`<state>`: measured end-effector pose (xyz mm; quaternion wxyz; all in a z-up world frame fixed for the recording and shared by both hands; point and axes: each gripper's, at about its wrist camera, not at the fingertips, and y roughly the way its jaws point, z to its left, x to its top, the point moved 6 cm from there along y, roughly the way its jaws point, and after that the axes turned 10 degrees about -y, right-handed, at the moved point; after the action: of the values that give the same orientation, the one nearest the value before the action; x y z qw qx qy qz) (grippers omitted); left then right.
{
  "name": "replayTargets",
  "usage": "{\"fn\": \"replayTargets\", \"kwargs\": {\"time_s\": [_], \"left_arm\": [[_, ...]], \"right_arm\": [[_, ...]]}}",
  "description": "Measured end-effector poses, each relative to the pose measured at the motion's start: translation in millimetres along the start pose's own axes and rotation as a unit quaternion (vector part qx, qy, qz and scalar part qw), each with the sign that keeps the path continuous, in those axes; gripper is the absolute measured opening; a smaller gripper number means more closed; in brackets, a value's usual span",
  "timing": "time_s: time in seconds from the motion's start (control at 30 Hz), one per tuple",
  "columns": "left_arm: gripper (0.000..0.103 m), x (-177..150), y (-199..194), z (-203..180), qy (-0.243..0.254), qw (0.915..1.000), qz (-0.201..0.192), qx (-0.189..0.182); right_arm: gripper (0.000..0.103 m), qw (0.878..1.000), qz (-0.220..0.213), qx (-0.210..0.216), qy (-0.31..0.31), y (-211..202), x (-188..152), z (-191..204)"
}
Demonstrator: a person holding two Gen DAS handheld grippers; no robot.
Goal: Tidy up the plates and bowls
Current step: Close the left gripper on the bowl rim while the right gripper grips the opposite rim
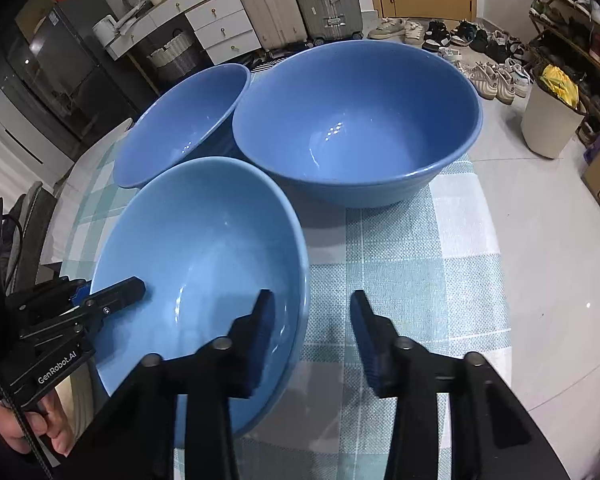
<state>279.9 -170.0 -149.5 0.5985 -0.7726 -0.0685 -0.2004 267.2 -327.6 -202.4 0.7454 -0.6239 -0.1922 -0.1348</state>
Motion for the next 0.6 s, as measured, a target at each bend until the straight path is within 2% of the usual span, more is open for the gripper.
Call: {"fn": "replayTargets", "kwargs": {"time_s": [0.2,0.23,0.6], "left_arm": [[0.014,0,1,-2,-0.006,0.9998,0.014,-0.016],[0.014,-1,0,-4,-0.003,0.9997,0.015,-0.019],[0.014,-11,-15,-1,-0.009,0.9994,0.017,-0.028]], "right_arm": [[0.020,1.000,0.000,0.009,-0.008,-4,-2,6],[0.015,1.000,0.005,0.013,-0.010,-4,-2,9],[0.014,1.000,0.008,0.011,-0.010,-19,-15,19]]}}
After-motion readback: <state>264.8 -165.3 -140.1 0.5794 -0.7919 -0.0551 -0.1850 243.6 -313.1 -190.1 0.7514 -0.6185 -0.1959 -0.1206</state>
